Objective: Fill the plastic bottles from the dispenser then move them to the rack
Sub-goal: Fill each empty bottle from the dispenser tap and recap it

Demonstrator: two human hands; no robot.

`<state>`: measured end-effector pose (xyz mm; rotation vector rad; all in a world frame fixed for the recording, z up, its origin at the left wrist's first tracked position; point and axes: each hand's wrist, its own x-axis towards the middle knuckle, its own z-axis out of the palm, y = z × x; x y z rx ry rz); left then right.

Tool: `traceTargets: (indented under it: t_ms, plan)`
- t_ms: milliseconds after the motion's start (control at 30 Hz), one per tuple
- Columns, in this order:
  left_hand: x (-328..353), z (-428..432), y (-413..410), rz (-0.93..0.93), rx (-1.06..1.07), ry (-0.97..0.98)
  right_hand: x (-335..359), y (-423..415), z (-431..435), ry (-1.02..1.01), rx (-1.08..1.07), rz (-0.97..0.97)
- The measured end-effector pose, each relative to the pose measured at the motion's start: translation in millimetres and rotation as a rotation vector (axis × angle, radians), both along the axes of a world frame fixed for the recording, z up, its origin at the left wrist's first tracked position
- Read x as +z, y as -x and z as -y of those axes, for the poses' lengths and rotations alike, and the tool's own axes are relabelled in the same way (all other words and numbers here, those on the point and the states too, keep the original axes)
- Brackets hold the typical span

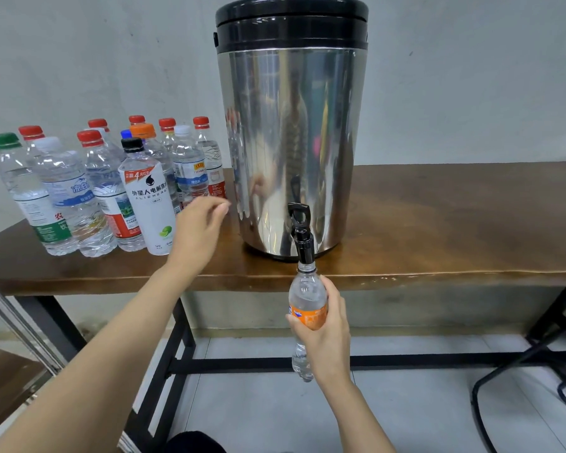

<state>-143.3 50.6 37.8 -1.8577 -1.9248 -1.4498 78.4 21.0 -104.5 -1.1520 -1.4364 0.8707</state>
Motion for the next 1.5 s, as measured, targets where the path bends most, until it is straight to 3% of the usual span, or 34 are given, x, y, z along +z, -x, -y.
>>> traceTargets:
  t_ms: [133,467,700,967,1167,1500]
  plan:
    - [-30,5,43,0.04,0.228,0.206,-1,3,2,0.004,-0.012,-0.014]
    - [-63,-10,67,-0.192,0.155,0.565,-7,8,11,0.002,-0.023,0.001]
    - [-62,-3,67,-0.08,0.175,0.472,-1,25,24,-0.027,0.035,0.014]
    - [3,29,74,0.329,0.148,0.183,76,75,22,-0.176,0.227,-0.054]
    - [61,55,92,0.668,0.009,0.008,148,122,-6,-0.281,0.329,-0.149]
    - [100,53,104,0.606,0.009,-0.095,172,173,-57,-0.341,0.328,-0.044]
